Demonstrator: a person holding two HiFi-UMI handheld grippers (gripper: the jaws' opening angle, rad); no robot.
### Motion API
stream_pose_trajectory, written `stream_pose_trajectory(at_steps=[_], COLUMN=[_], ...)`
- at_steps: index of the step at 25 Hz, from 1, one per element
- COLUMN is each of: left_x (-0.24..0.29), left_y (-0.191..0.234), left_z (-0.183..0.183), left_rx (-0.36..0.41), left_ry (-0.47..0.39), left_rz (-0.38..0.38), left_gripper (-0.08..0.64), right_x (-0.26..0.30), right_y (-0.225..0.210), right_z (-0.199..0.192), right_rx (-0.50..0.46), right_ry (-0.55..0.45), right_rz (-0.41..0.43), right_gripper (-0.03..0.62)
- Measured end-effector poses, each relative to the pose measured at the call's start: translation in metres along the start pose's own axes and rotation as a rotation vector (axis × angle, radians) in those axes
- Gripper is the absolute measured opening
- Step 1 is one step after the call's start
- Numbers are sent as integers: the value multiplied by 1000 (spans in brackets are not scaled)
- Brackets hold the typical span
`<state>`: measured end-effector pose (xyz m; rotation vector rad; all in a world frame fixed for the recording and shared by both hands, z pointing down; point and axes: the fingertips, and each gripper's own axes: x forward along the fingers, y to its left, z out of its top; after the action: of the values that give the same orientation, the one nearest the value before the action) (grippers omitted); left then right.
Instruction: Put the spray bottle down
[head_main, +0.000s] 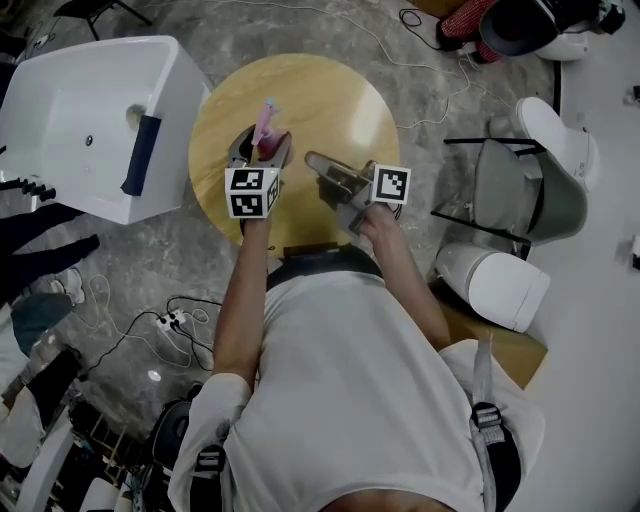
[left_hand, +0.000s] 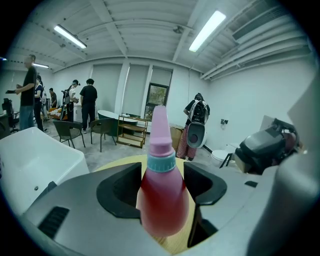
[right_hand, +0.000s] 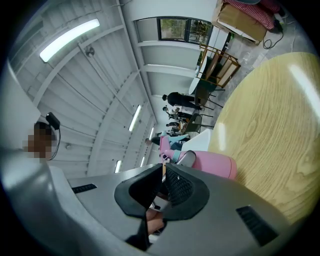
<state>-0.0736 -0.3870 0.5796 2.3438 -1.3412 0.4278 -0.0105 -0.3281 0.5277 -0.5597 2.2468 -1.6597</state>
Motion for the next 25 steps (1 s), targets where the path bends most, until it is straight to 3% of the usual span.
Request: stream_pose_trajectory(at_steps=[25], left_x=[79], left_y=[7], left_z=[-18], left_rx=[19], left_ry=[14], left_rz=[57], left_gripper=[264], right_x=[-11], right_y=[-41], right_z=[36], right_rx=[68], right_ry=[29], right_rz=[-23], right_gripper=[23])
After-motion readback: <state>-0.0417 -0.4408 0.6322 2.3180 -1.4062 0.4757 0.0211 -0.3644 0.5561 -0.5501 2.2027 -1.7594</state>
